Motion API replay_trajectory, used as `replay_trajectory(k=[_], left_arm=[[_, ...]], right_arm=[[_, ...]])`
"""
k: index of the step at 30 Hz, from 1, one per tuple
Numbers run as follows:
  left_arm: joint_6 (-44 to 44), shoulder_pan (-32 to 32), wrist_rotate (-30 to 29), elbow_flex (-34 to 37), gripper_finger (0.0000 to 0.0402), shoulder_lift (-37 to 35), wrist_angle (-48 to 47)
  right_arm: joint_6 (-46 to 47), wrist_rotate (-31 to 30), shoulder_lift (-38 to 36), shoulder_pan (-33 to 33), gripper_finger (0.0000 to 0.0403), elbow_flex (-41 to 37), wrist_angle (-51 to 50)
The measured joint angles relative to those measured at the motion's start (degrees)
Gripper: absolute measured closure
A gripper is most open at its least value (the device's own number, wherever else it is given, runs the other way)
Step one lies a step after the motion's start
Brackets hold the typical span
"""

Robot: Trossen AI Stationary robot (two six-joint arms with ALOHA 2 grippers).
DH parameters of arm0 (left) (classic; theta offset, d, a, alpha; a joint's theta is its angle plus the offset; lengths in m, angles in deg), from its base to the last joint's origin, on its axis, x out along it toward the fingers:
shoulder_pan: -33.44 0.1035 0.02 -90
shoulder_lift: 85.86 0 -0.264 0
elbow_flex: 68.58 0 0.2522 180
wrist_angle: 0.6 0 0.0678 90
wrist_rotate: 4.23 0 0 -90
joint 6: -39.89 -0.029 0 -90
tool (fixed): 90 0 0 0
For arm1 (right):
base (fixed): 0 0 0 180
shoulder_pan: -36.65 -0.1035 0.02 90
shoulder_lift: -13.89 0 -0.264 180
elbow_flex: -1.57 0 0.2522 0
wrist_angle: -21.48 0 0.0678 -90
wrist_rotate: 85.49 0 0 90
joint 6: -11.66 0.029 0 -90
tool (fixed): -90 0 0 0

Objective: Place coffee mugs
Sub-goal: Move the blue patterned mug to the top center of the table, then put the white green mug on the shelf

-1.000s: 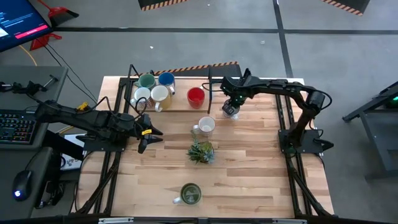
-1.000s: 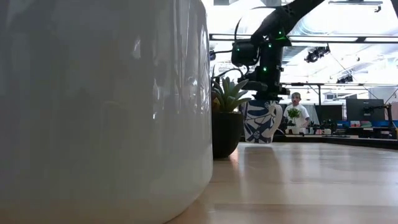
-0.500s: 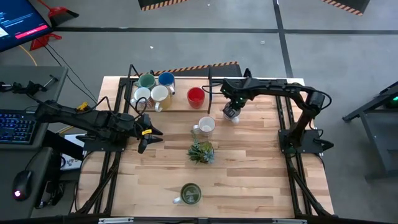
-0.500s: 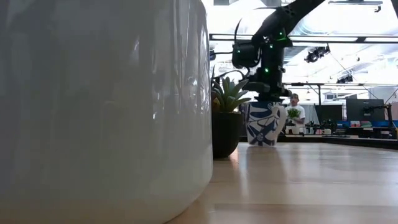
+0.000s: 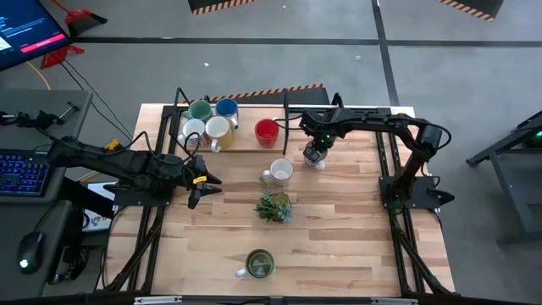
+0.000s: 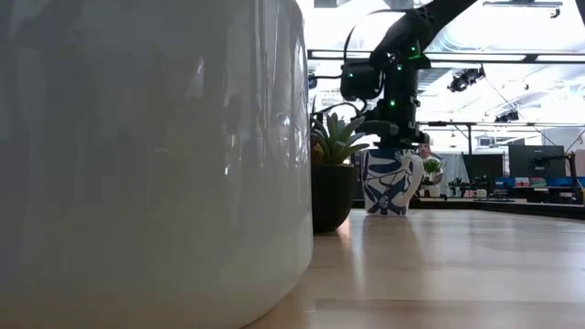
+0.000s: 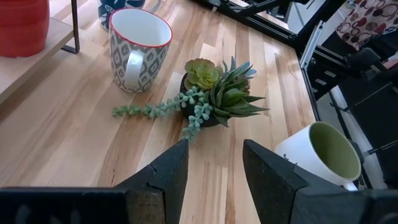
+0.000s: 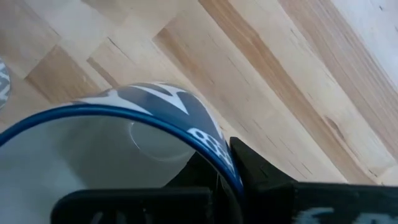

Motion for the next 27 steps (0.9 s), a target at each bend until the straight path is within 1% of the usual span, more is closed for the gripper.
replay_trajectory(k=[12,19,23,27], left_arm=[[0.0,0.0,0.0,0.0,0.0259,0.0,0.0],[-0.1,0.0,0.0,0.0,0.0259,0.0,0.0],[-0.1,0.0,0.0,0.0,0.0259,0.0,0.0],[-0.1,0.0,0.0,0.0,0.0259,0.0,0.0]], right_arm=[[0.0,-0.4,0.0,0.0,0.0357,-0.1,0.9],[0.0,0.0,0.0,0.0,0.0315,0.0,0.3],[-0.5,0.0,0.0,0.0,0.0294,2.1,-2.2],[-0.9,-0.5,0.0,0.0,0.0286,6.2,-5.7]])
